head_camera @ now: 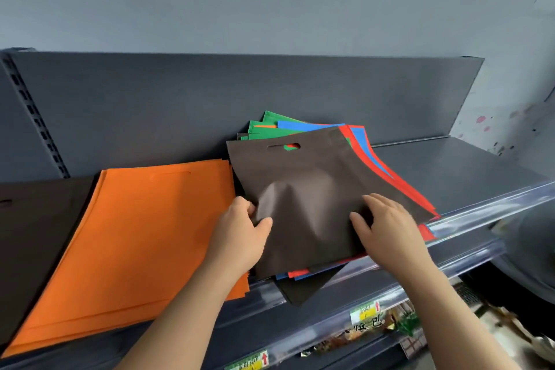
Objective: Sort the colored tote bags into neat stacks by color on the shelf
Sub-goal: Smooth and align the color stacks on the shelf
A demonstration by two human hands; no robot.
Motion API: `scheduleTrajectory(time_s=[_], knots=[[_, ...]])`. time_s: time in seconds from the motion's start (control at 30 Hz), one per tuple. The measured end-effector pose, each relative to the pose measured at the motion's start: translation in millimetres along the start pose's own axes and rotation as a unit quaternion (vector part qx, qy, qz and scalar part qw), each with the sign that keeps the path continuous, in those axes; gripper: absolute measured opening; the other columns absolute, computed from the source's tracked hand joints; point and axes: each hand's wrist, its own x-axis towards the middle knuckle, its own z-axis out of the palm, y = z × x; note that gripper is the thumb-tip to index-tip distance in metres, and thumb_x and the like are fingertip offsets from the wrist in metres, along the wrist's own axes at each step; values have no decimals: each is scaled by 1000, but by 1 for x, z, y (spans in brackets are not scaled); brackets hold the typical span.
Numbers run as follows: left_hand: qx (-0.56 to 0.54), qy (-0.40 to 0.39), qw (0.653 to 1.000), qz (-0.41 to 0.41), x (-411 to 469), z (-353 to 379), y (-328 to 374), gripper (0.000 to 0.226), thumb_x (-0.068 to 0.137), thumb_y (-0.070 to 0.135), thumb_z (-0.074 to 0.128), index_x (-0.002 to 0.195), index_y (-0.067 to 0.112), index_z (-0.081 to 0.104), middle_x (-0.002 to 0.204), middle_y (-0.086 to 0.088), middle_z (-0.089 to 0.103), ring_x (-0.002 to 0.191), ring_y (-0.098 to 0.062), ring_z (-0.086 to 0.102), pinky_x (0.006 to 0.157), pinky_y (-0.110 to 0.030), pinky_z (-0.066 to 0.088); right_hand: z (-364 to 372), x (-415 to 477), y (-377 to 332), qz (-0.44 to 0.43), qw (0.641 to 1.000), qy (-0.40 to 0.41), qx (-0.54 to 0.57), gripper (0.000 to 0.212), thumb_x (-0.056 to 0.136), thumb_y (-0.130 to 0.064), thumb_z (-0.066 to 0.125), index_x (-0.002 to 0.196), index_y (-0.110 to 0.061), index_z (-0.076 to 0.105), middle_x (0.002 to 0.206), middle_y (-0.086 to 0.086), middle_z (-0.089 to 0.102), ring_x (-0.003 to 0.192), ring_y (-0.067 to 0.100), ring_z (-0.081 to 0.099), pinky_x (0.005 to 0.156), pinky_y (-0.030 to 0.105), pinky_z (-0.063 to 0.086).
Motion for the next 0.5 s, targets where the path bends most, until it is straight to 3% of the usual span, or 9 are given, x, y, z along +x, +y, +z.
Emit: scheduleTrajectory(time_s=[0.07, 0.13, 0.27, 0.4, 0.5], knots=[[-33, -5, 999, -13, 0, 0, 2, 45, 90, 33, 59, 127, 11, 45, 104, 3, 55, 73, -9, 54, 57, -21, 38, -2, 3, 9, 50, 998, -31, -36, 29, 88, -40, 49, 79, -13, 49, 91, 8, 63, 94, 32, 57, 83, 39, 41], [-63, -12, 998, -27, 1, 2, 2, 43, 88, 38, 60, 119, 11, 49, 101, 1, 60, 79, -15, 60, 61, -26, 47, -4, 2, 8, 50, 997, -37, -49, 31, 91, -42, 45, 77, -14, 47, 90, 8, 65, 92, 31, 58, 86, 39, 38], [-65, 4, 997, -47, 2, 3, 3, 32, 89, 38, 59, 100, 9, 50, 94, -6, 58, 81, -22, 57, 64, -32, 46, -3, -5, -3, -11, 999, -24, -38, 28, 89, -35, 52, 98, -10, 62, 92, 9, 68, 93, 31, 61, 95, 39, 38], [-120, 19, 991, -52, 2, 1, 2, 24, 87, 22, 63, 105, 11, 51, 97, -5, 59, 80, -19, 59, 63, -30, 49, -7, -6, -9, -33, 999, -11, 14, 33, 87, -30, 59, 112, -9, 63, 98, 9, 69, 94, 32, 60, 89, 38, 41], [-157, 24, 986, -55, 0, -5, -2, 28, 86, 14, 62, 112, 16, 51, 103, 0, 62, 88, -18, 61, 71, -30, 51, -13, 0, -2, 13, 999, -29, -7, 37, 88, -39, 55, 110, -9, 60, 104, 10, 66, 99, 33, 58, 87, 38, 39]])
